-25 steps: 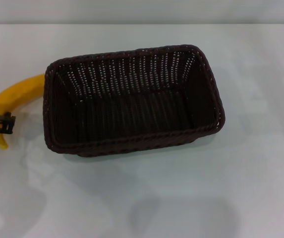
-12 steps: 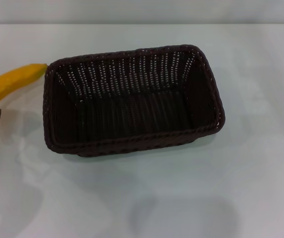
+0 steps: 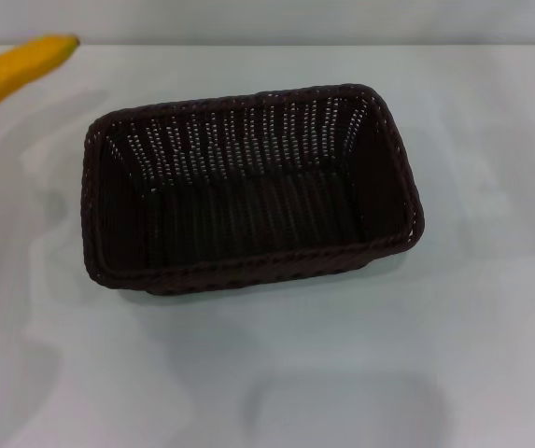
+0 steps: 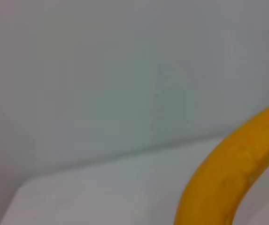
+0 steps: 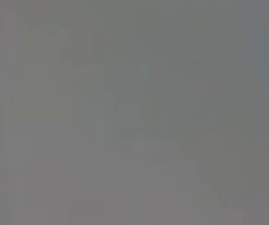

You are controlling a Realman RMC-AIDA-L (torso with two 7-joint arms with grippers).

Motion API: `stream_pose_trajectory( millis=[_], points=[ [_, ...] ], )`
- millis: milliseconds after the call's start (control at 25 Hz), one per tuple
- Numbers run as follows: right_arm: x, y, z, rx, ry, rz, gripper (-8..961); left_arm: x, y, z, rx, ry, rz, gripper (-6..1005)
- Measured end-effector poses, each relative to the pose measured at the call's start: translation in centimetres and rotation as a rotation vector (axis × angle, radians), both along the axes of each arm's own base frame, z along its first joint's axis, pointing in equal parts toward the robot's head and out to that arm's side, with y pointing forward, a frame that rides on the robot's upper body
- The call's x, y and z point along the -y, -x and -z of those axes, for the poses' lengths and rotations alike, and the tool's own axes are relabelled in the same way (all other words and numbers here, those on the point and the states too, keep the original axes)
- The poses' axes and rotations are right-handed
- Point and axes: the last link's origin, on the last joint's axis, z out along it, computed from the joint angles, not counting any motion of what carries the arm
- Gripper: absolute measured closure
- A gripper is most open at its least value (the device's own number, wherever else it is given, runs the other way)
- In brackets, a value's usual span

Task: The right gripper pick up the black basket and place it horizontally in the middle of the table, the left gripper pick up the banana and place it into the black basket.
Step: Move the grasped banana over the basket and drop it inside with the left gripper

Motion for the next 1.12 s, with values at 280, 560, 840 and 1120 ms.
stream_pose_trajectory(
  millis=[280, 560, 840, 1120],
  points=[
    [0.4, -0.1, 0.3, -0.015, 0.012, -0.012, 291, -1.5, -1.0, -0.7, 0.023, -0.048, 0.209, 524],
    [0.6, -0.1, 0.6, -0.021, 0.023, -0.021, 292, -2.2, -3.4, -0.3, 0.001, -0.044, 0.421, 523],
    [0.7, -0.1, 0.6, -0.024, 0.024, -0.025, 292, -2.3, -5.7, 0.6, -0.044, -0.012, 0.589, 524],
    [0.8, 0.0, 0.7, -0.028, 0.023, -0.039, 291, -2.1, -7.8, 2.8, 0.004, 0.041, 0.666, 524]
  ],
)
